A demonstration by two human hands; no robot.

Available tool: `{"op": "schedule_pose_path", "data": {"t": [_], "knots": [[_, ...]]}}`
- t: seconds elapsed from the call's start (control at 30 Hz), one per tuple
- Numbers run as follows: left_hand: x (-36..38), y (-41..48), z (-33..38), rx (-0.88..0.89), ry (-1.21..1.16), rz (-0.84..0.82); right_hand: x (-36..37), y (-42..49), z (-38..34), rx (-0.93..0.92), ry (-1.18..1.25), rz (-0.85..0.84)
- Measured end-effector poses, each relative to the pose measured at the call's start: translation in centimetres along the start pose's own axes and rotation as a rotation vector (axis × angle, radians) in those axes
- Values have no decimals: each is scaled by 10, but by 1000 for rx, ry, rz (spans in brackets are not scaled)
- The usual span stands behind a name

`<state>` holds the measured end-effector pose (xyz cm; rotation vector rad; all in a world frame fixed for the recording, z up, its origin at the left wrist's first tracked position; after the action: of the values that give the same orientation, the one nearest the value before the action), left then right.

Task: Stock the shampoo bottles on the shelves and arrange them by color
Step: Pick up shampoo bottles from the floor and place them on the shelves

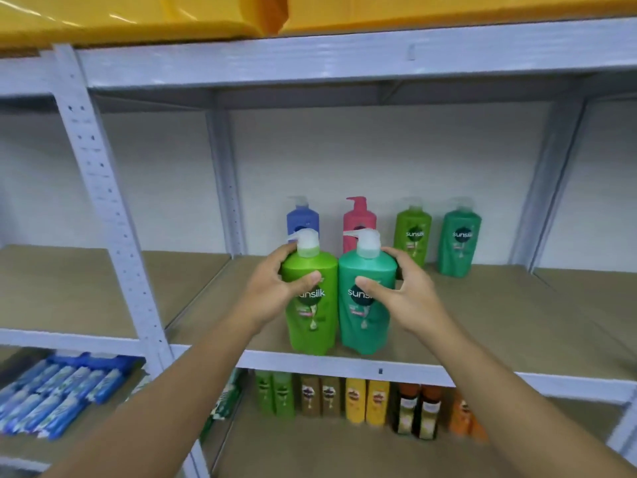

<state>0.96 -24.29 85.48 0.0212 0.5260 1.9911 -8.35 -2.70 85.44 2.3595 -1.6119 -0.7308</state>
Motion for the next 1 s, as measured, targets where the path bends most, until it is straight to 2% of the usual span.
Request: {"op": "schedule_pose_path", "data": {"t": [0.27, 0.4, 0.6, 0.8, 1.0], "knots": [[10, 47, -39, -77, -39, -7, 21, 45, 46, 67, -44, 5], [15, 45, -59, -61, -82, -10, 30, 38, 64, 61, 55, -8], [23, 22, -130, -225, 12, -121, 47, 13, 114, 204, 48, -116], [21, 55, -153, -261, 107, -75, 55, 51, 143, 218, -26, -42], [20, 100, -184, -266, 172, 42, 60, 94, 172, 213, -60, 40]]}}
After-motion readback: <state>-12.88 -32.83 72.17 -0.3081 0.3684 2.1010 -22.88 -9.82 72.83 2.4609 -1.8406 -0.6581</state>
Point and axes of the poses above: each hand's wrist, its own y-axis towards the middle knuckle, its own x-axis out of the palm, z = x × y, the point moved 2 cm from there along y, towards the middle knuckle, and after that the axes turned 2 degrees about z, right-handed, at the moved point
